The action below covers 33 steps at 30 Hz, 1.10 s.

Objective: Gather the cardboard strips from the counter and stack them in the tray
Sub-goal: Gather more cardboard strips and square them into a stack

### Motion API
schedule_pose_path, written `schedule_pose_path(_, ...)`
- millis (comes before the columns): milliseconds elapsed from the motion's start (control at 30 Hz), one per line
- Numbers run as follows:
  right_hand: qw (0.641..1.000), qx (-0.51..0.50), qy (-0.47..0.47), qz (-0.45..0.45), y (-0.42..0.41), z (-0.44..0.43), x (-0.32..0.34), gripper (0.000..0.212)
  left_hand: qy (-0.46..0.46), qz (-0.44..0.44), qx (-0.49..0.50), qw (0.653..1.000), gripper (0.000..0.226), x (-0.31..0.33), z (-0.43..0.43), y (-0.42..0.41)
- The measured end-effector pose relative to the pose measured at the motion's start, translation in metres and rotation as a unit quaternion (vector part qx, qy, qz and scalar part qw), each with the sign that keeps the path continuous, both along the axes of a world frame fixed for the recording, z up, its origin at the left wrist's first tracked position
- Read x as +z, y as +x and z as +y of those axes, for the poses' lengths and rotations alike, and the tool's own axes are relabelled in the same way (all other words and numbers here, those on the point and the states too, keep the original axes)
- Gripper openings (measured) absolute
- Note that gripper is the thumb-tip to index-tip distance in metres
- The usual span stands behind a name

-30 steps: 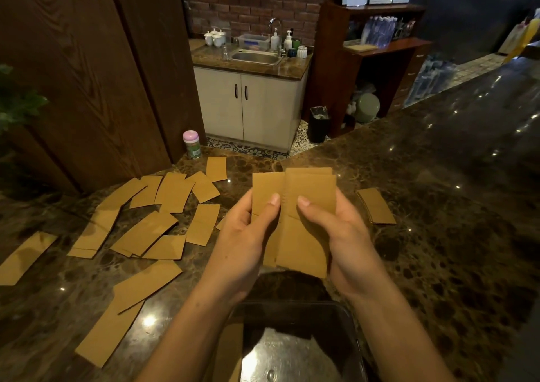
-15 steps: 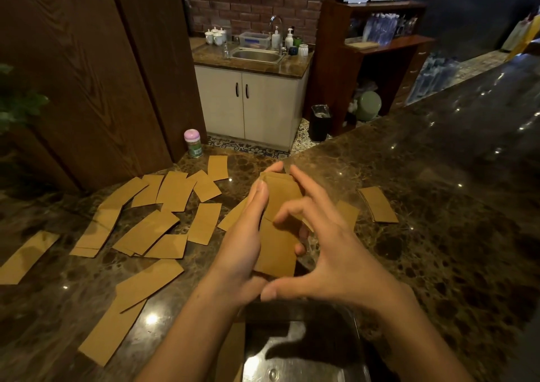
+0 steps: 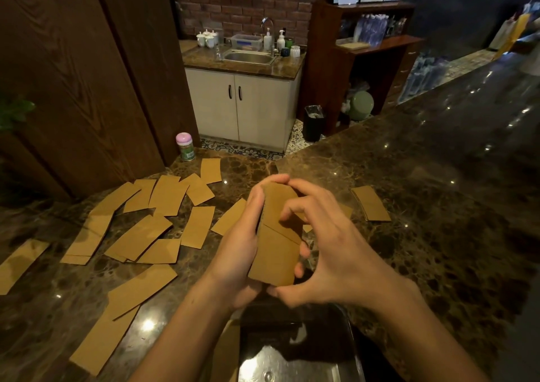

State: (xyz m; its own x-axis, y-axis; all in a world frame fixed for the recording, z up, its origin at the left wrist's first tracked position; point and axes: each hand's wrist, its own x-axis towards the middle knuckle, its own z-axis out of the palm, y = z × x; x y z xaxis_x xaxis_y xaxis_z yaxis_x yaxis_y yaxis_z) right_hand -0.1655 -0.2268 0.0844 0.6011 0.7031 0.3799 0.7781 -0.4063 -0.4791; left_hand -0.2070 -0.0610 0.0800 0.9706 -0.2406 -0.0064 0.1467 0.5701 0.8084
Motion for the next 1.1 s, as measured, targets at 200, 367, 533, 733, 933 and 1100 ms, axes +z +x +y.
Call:
schedule_pose_path(200, 1.0, 0.015, 0.01, -0.002, 0.0, 0.0, -0.001, 0.087, 0.031, -0.013, 0.009, 0.999, 0.034, 0.003, 0.004, -0.004)
schedule_pose_path(367, 1.0, 0.02, -0.015, -0.007, -0.003, 0.004, -0.001, 0.089, 0.04, 0.006, 0.025, 0.999, 0.033, 0.002, 0.004, -0.005)
schedule_pose_path(533, 0.997, 0.046, -0.065, 0.017, -0.006, 0.009, 0.001, 0.094, 0.019, 0.04, 0.042, 0.998, 0.038, -0.006, 0.012, -0.014)
schedule_pose_path(733, 0.995, 0.059, -0.076, 0.017, -0.02, 0.023, -0.009, 0.096, 0.037, 0.067, 0.052, 0.996, 0.043, -0.012, 0.026, -0.031)
schedule_pose_path(933, 0.995, 0.072, -0.065, 0.014, -0.028, 0.041, -0.02, 0.092, 0.074, 0.077, 0.08, 0.991, 0.04, -0.016, 0.038, -0.054)
schedule_pose_path(1100, 0.944, 0.139, 0.055, 0.295, -0.044, 0.027, -0.026, 0.075, 0.28, -0.013, 0.029, 0.959, 0.109, -0.029, 0.058, -0.076)
